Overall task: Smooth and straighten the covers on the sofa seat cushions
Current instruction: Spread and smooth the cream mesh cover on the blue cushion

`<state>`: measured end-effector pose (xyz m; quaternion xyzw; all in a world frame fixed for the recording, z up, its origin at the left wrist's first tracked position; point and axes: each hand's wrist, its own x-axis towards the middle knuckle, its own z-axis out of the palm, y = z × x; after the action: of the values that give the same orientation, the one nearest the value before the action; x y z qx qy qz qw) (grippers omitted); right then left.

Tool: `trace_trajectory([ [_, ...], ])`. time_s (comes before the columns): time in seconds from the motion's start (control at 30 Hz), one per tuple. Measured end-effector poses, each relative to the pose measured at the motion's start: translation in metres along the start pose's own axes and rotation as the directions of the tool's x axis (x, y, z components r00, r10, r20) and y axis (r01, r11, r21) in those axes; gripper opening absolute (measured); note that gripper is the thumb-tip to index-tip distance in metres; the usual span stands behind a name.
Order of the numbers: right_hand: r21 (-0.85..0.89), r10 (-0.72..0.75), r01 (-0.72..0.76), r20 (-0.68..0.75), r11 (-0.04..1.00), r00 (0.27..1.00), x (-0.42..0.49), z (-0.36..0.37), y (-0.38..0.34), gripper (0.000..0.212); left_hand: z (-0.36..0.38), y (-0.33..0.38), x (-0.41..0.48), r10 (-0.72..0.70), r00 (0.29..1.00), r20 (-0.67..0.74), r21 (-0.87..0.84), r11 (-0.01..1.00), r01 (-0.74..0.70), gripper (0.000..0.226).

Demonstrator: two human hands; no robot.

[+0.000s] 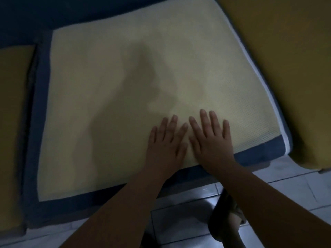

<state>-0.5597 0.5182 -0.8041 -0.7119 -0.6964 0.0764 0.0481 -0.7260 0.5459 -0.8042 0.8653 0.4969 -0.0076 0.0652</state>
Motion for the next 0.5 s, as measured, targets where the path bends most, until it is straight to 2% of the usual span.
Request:
trace_trajectory([
  [0.17,-0.077,0.016,-0.011,0.068,0.997,0.998,0.001,0.000,0.000,0.057,0.003,0.000,0.002,0.008,1.000,-0.026,-0.035,0.999,-0.008,0.055],
  [0.3,-0.031,0.067,-0.064,0.086,0.997,0.994,0.006,-0.009,-0.021,0.060,-0.013,-0.014,-0.008,0.005,0.993,-0.114,-0.106,0.994,-0.018,0.058],
  [0.43,0.074,-0.014,0.019,-0.072,0.997,0.997,0.019,-0.027,-0.081,0.061,-0.038,-0.058,-0.039,-0.171,0.956,-0.237,-0.090,0.984,0.154,0.059],
  [0.5,0.120,-0.072,0.087,-0.125,0.989,0.990,0.022,-0.027,-0.114,0.060,-0.036,-0.088,-0.057,-0.235,0.944,-0.233,-0.060,0.972,0.227,0.058],
])
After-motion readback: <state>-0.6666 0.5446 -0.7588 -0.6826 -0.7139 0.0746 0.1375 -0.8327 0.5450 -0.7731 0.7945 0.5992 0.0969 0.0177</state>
